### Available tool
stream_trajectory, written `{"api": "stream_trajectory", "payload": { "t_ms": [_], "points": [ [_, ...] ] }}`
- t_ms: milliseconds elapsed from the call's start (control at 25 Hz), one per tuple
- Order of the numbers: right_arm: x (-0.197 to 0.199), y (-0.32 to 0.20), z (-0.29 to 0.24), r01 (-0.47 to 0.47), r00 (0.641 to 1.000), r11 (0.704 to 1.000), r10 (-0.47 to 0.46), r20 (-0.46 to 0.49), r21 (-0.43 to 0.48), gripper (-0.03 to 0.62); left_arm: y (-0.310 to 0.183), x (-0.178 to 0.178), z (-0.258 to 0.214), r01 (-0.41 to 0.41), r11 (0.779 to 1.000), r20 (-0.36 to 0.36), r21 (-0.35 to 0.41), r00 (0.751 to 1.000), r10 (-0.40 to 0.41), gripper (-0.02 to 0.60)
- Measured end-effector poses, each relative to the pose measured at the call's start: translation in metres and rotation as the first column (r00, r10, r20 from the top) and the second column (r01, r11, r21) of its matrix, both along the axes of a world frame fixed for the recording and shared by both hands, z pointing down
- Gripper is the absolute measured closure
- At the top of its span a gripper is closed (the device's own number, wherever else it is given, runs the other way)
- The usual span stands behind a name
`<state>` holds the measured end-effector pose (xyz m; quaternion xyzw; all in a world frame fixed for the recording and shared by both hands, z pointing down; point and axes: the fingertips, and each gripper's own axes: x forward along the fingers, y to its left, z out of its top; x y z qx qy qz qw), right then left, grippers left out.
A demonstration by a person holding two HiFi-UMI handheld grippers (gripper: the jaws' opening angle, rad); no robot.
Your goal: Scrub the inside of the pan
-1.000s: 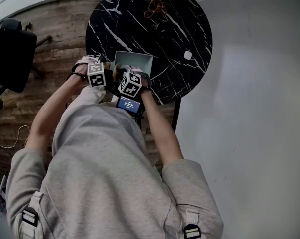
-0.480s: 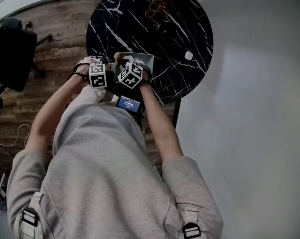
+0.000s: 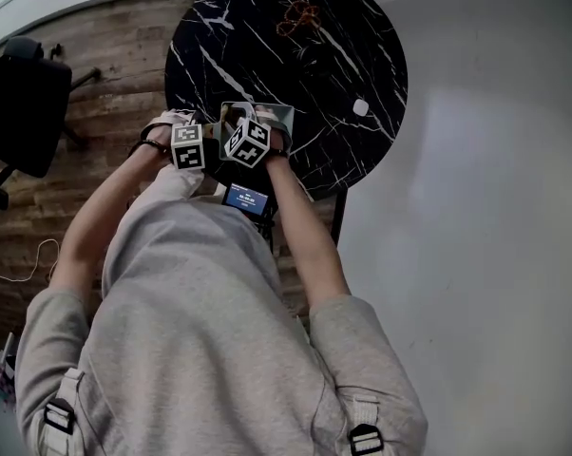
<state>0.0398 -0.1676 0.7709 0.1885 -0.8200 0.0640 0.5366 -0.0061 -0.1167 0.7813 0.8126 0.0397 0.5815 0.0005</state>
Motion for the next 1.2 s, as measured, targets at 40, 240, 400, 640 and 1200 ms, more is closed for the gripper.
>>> {"api": "stream_trajectory", "payload": {
  "t_ms": [40,240,400,640,1200],
  "points": [
    [0.000,-0.001,0.001,-0.008,1.000,1.000,0.008,0.002,-0.010,0.456,0.000,0.000,0.000,-0.001,1.000,0.001,-0.002,1.000,0.001,0.409],
    [0.009,-0.004,0.002,-0.025,0.999,1.000,0.025,-0.036,0.013,0.478,0.000,-0.001,-0.001,0.011,1.000,-0.008,-0.006,1.000,-0.011,0.410],
    [0.040,-0.006,0.004,-0.068,0.991,0.995,0.076,-0.113,0.076,0.545,0.000,-0.002,-0.001,0.014,1.000,-0.017,-0.008,1.000,-0.014,0.410],
    [0.106,-0.005,0.008,-0.147,0.956,0.987,0.160,-0.244,0.069,0.560,-0.001,-0.002,0.000,0.025,1.000,-0.019,-0.010,0.999,-0.025,0.410],
    [0.120,-0.002,0.004,-0.282,0.931,0.959,0.276,-0.240,0.008,0.566,-0.001,-0.003,0.001,0.113,0.993,0.007,-0.037,0.994,-0.113,0.411]
  ]
}}
